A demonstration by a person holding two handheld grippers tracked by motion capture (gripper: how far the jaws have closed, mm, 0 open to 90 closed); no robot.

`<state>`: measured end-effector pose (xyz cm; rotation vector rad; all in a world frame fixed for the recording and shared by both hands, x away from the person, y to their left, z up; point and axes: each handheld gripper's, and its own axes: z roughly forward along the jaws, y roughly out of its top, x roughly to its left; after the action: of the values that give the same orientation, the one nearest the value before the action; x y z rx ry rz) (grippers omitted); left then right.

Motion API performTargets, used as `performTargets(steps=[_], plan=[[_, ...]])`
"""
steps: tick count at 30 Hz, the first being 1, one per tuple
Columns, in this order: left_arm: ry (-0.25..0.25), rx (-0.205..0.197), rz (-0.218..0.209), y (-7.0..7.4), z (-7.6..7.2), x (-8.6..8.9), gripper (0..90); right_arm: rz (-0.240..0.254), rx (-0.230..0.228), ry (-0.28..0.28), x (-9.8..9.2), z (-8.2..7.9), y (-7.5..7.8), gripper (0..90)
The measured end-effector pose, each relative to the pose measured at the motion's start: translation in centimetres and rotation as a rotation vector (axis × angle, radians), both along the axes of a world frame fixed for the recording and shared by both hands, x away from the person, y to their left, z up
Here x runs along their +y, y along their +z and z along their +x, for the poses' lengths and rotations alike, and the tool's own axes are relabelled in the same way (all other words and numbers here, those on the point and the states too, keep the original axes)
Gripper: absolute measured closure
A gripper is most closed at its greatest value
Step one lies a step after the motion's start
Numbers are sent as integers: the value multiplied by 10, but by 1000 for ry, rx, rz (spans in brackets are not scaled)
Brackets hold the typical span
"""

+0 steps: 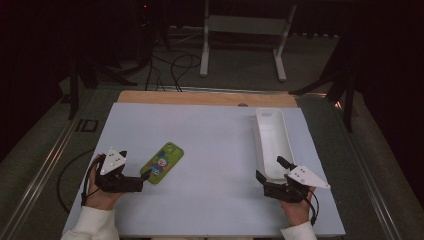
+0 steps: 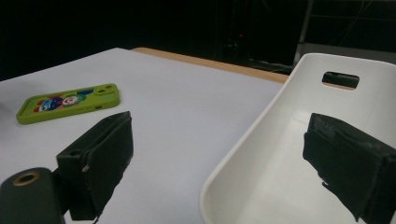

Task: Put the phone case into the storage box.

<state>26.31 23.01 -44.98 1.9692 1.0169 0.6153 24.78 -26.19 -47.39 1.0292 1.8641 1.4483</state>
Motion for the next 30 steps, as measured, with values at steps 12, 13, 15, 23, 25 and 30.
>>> performTargets(steps=[12, 13, 15, 23, 25, 30], plan=[[-25, 58, 50, -6, 21, -10, 0, 7, -1, -1, 0, 0, 1, 84], [-24, 63, 49, -6, 23, -10, 0, 6, -2, 0, 0, 0, 1, 84], [-25, 72, 54, -7, 27, -11, 0, 5, -3, -2, 0, 0, 1, 84], [-24, 113, 77, -15, 39, -15, 0, 6, -5, 0, 1, 0, 1, 84], [-28, 123, 80, -16, 41, -15, 0, 5, -5, 1, 1, 0, 1, 84], [-31, 140, 93, -20, 46, -18, 0, 4, -5, 3, 1, 1, 1, 84]])
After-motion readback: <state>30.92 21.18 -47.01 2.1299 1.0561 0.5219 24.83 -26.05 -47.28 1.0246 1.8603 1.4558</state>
